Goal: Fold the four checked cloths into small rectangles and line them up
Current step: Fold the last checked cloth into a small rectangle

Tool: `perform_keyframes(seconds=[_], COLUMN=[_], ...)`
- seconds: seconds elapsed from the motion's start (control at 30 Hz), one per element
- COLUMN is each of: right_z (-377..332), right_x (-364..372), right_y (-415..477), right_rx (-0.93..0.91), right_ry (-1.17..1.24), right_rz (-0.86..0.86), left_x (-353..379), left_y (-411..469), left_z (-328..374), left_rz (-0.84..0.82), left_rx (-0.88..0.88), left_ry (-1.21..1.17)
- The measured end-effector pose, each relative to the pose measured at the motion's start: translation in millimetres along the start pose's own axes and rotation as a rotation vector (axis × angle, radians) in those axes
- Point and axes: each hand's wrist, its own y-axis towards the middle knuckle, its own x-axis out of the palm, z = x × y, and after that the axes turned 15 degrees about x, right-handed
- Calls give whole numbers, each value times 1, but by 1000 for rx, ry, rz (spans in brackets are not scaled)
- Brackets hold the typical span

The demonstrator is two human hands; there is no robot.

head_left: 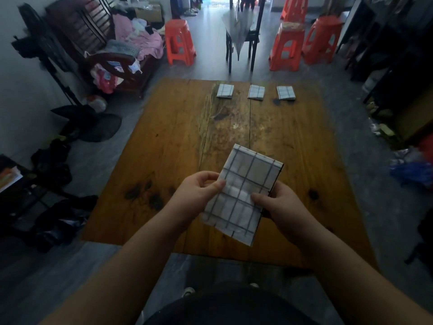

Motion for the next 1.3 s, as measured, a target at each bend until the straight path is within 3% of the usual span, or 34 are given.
perform_keyframes(seconds=[0.33,0.6,0.73,0.93,1.17,1.3], right_z=[-4,-12,-18,-21,-23,-23], right_x=[-5,-16,-23,-34,-53,-65], right_y=[-10,-20,-25,-27,-26,-27], right_rx=[-36,-72,-89,-202,-276,-264], right_ry=[44,87,74,-141,-353,-396], right_rz=[-28,-67,-114,-48,-77,-88], left_x=[2,-7,-7,0,7,17], left_y=[2,-4,-5,-3,-1,4], left_z=[-2,10,12,17,25,27], left_rz=[-13,-164,-138,-36,-74,-81], left_rx=[40,7,29,57,92,181], left_ry=[-97,-158,-191,-189,-167,2])
